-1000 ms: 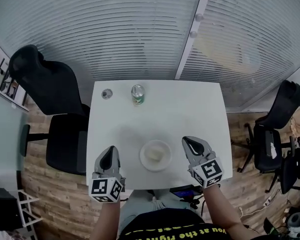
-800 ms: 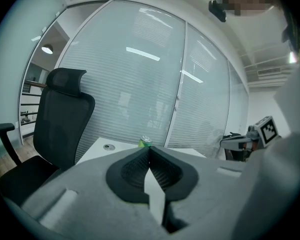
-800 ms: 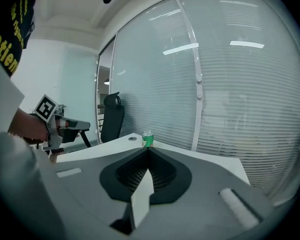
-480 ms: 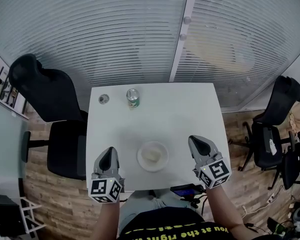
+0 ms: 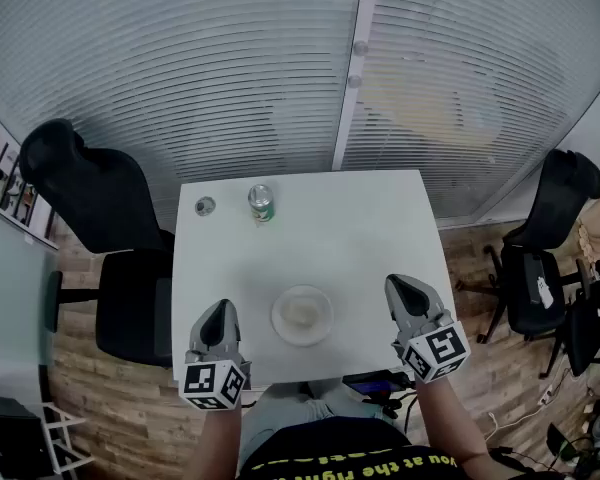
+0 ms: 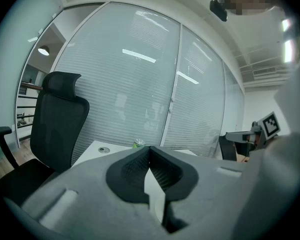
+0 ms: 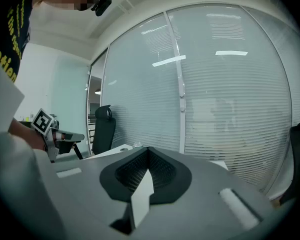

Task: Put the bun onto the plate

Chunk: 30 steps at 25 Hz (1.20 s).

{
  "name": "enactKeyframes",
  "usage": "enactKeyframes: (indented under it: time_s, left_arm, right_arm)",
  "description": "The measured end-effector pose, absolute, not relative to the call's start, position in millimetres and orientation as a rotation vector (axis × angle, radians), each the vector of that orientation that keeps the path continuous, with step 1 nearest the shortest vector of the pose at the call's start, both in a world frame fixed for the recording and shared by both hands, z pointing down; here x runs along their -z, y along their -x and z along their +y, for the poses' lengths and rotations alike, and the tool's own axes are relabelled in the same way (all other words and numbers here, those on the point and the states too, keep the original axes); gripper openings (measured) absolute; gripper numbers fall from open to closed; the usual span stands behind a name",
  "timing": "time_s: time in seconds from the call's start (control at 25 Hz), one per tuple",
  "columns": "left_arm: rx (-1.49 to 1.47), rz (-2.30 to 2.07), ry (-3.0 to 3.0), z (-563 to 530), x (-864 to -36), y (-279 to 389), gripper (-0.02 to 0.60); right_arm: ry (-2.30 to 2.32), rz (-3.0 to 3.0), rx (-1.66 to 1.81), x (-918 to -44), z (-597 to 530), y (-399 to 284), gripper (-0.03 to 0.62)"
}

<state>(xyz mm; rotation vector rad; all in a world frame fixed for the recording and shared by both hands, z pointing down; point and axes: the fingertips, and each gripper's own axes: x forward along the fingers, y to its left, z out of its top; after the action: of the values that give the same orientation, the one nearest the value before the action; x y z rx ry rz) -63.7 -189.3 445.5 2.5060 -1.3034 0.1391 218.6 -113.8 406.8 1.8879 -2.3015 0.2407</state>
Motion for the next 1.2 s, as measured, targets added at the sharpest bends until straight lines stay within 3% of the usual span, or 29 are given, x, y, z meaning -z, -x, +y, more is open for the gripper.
enactKeyframes:
  time_s: [1.2]
  left_arm:
    - [-0.145, -1.313, -2.499, -184.4, -447.8, 62.0, 0.000]
  right_arm:
    - [-1.950, -2.278, -0.211, -397.8, -105.0, -233.2, 0.006]
